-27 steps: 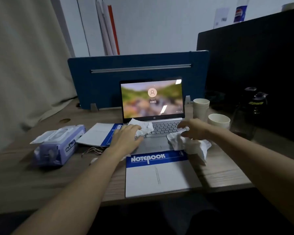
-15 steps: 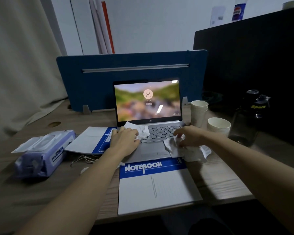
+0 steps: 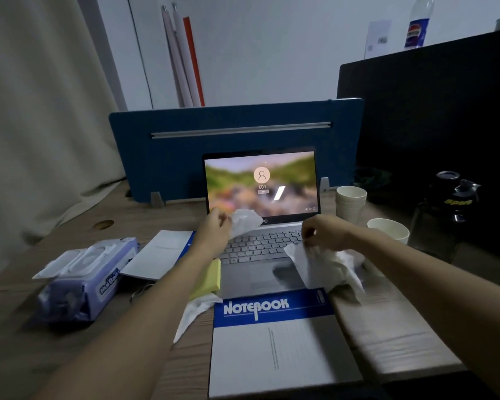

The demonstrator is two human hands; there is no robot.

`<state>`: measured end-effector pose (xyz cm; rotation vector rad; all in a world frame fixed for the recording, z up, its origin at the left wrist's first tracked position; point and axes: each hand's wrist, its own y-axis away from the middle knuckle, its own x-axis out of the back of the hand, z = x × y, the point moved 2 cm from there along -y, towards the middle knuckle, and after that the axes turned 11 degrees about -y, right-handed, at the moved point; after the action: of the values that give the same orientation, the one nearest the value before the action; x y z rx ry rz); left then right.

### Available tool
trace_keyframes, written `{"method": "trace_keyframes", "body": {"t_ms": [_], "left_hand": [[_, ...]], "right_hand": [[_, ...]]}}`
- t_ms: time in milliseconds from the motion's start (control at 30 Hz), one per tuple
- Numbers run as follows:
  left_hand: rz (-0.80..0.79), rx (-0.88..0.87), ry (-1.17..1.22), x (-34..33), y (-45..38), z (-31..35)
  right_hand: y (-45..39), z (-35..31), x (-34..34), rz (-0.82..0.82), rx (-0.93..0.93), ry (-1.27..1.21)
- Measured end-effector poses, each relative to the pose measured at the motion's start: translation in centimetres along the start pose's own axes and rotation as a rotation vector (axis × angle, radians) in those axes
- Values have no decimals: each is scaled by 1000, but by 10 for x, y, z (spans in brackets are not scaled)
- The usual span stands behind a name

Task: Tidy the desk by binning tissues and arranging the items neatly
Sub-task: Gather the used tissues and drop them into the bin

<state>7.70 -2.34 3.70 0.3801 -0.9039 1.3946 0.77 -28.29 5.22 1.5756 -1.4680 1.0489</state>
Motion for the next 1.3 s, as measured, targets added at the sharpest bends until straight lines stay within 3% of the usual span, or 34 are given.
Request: {"method": "trace_keyframes", "body": {"t_ms": [300, 467, 800, 1000, 1300], "left_hand": [[-61, 159, 470, 38, -19, 5], [-251, 157, 702, 52, -16, 15], [-615, 132, 804, 59, -1, 31], [-583, 32, 672, 59, 0, 22], [-379, -60, 505, 63, -1, 19]], "right_hand": [[-23, -43, 45, 224, 127, -211], [-34, -70, 51, 179, 167, -377], [-44, -98, 33, 67, 122, -597], [-41, -102, 32, 78, 150, -602], [-38, -97, 29, 82, 140, -766]]}}
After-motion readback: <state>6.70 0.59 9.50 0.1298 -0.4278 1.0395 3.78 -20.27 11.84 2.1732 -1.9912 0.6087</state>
